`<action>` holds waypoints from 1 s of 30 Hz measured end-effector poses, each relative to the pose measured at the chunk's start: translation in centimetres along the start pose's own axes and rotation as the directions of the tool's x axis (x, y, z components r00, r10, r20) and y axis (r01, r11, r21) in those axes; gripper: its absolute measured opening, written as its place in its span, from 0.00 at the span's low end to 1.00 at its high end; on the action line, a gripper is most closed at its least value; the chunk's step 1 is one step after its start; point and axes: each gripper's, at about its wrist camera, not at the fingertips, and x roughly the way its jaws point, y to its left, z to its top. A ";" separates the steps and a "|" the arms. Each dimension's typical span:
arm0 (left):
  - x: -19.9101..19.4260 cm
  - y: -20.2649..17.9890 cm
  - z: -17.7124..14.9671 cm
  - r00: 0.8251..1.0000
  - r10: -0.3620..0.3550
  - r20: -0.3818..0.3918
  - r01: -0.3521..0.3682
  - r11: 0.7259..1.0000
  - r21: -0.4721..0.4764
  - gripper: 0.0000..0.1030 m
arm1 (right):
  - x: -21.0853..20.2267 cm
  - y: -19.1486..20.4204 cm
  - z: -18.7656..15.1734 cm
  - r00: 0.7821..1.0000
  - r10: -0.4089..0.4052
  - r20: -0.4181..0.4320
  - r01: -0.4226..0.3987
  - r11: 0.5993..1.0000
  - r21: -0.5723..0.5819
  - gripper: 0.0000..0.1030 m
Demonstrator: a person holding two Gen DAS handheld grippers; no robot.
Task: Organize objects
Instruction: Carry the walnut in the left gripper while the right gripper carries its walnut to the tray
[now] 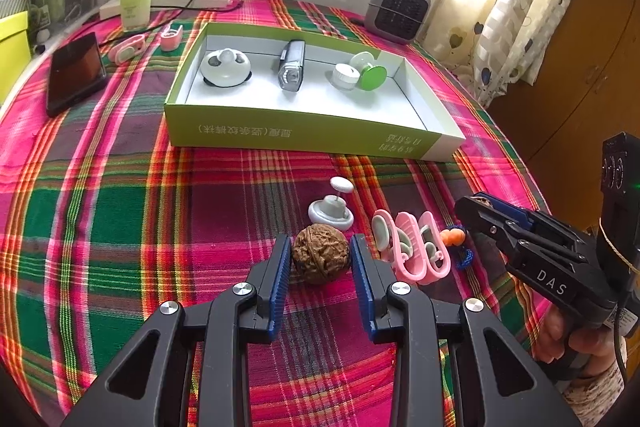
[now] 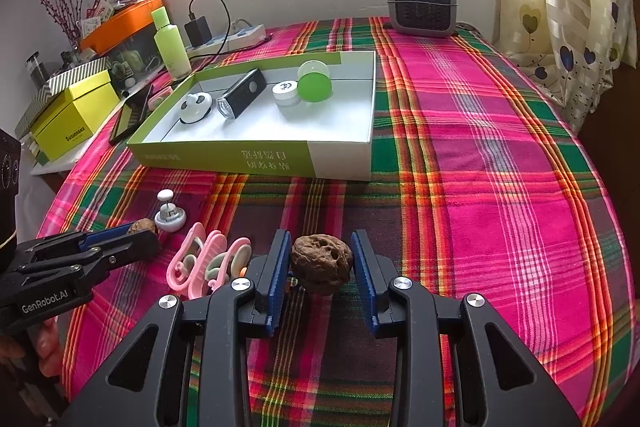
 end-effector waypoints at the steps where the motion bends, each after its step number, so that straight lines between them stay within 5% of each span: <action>1: -0.1 0.0 0.0 1.000 0.002 0.004 -0.002 1.000 0.005 0.27 | 0.0 0.1 0.0 1.000 0.001 0.001 -0.001 1.000 0.000 0.32; 30: -1.6 0.4 0.8 0.998 0.027 0.053 -0.029 0.999 0.032 0.27 | -0.8 1.9 1.1 0.999 0.027 0.033 -0.026 0.999 -0.031 0.32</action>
